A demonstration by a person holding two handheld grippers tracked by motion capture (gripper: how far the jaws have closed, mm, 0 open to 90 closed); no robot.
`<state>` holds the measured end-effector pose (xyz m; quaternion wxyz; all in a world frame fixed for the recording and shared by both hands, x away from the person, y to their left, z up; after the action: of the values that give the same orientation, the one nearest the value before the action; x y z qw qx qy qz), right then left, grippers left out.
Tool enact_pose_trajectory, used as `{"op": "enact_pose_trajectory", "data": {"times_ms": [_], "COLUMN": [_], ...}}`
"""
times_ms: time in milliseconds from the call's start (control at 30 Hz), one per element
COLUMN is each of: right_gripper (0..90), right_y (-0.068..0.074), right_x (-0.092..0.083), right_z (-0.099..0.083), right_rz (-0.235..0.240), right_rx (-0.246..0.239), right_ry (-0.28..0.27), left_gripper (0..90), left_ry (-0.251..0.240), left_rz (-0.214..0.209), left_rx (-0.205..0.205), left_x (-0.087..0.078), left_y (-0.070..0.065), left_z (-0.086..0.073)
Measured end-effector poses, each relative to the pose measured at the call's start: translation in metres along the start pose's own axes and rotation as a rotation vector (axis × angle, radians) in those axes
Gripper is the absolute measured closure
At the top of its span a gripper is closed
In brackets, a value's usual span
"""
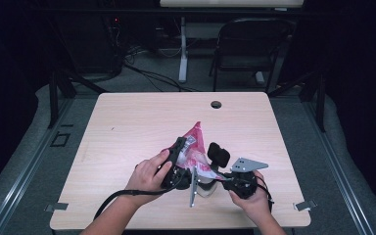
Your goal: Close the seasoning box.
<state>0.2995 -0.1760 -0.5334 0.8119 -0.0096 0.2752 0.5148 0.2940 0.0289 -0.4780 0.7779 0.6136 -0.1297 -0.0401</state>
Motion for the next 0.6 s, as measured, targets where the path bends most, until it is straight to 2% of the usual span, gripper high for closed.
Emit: {"op": "enact_pose_trajectory", "data": {"times_ms": [600], "right_gripper": [89.9], "right_y": [0.0000], "right_x": [0.0000], "right_z": [0.0000], "right_rz": [-0.001], "right_rx": [-0.001], "right_ry": [0.000], "left_gripper": [61.5], "left_ry": [-0.004], "left_rz": [0.001], "left_rx": [-0.007], "left_x": [0.0003], "left_y": [-0.0001], "left_z": [0.0006]}}
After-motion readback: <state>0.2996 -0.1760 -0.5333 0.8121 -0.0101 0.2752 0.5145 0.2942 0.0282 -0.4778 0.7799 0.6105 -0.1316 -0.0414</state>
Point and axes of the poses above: each handheld gripper's, and its own axes: x roughly forward along the jaws, z roughly out of its top, y roughly to its left, the point moved 2 cm from there along x, roughly forward along the jaws, and after that the axes turned 15 degrees about z, right-handed, at the moved point
